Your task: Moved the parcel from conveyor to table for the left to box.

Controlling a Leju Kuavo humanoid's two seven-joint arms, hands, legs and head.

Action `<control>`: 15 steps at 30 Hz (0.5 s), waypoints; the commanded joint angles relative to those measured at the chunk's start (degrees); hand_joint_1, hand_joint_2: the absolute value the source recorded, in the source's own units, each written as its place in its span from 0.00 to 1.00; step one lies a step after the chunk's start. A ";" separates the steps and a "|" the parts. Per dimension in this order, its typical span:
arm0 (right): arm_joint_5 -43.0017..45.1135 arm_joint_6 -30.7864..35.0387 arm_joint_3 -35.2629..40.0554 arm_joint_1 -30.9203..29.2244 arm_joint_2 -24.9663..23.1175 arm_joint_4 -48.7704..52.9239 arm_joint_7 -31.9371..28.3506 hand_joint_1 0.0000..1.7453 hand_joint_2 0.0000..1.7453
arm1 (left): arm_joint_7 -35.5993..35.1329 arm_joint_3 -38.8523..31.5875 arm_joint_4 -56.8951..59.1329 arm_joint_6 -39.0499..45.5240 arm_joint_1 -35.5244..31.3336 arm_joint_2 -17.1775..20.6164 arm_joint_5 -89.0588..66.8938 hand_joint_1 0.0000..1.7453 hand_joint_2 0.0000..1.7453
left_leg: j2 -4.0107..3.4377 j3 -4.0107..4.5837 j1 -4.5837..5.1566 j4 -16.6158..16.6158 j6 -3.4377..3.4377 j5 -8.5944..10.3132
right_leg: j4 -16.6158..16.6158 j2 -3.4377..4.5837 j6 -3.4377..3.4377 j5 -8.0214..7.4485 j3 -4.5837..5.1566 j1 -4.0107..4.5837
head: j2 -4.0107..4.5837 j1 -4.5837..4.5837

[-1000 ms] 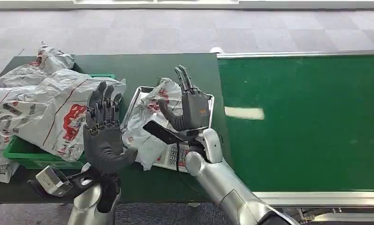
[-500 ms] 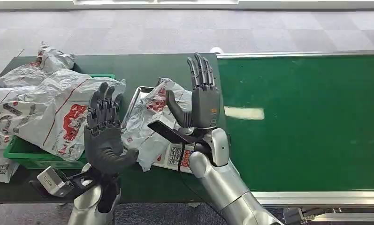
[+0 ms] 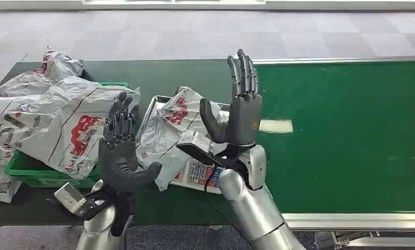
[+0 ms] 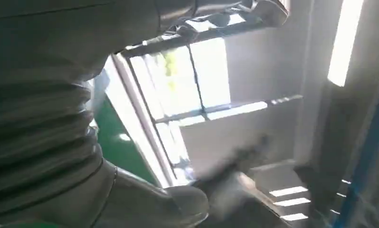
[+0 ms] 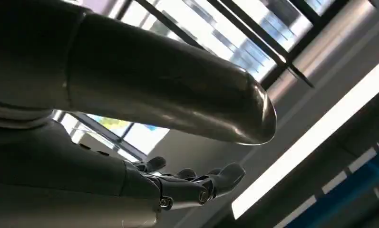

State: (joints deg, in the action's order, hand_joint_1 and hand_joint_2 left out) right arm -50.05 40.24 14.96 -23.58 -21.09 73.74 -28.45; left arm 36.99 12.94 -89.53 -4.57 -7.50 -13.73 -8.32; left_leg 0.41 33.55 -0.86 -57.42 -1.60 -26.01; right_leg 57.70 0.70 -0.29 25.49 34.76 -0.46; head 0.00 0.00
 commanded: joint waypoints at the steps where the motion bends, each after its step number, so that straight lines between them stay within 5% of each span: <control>1: 16.33 -0.24 -4.36 14.33 1.09 52.64 -11.55 0.00 1.00 | -19.66 -0.77 47.53 19.94 -26.86 6.93 -41.51 0.00 1.00 | 1.18 0.13 0.03 0.06 0.09 0.21 | -0.03 -1.30 0.01 0.21 -0.30 0.00 | 0.00 0.07; 4: 17.72 -0.24 -3.12 12.91 1.09 50.52 -11.55 0.00 1.00 | -21.36 0.36 55.14 18.62 -30.55 6.64 -47.50 0.00 1.00 | 1.16 0.10 0.10 0.20 0.17 0.26 | -0.15 -1.25 0.15 0.13 -0.46 -0.07 | 0.00 0.07; 6: 17.78 -0.24 -2.96 12.78 1.09 50.18 -11.55 0.00 1.00 | -21.72 0.53 55.43 18.54 -30.73 6.65 -47.94 0.00 1.00 | 0.37 -0.02 0.06 0.07 0.02 0.03 | -0.05 -0.43 0.01 -0.01 -0.24 -0.04 | 0.00 0.04; 14: 17.41 -0.24 -1.24 11.28 1.09 46.26 -11.55 0.00 1.00 | -25.78 4.44 59.30 15.04 -32.62 6.51 -54.47 0.00 1.00 | 0.01 -0.15 0.06 0.15 0.09 0.07 | -0.13 -0.14 0.03 -0.10 -0.28 -0.02 | 0.00 0.02; 15: 17.02 -0.24 -0.72 11.12 1.09 46.08 -11.55 0.00 0.00 | -26.12 4.94 60.07 14.50 -32.92 6.39 -55.24 0.00 1.00 | -0.03 -0.17 0.05 0.16 0.09 0.07 | -0.14 -0.09 0.04 -0.11 -0.30 -0.02 | 0.00 0.02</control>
State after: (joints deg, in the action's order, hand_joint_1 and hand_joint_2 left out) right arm -32.44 40.04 11.39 -14.19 -19.98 119.80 -40.09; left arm 13.29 12.68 -43.21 13.20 -34.05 -8.28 -59.30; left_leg 0.28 33.54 -0.81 -57.41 -1.59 -25.97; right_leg 57.70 0.78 -0.25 25.36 34.66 -0.50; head 0.00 0.02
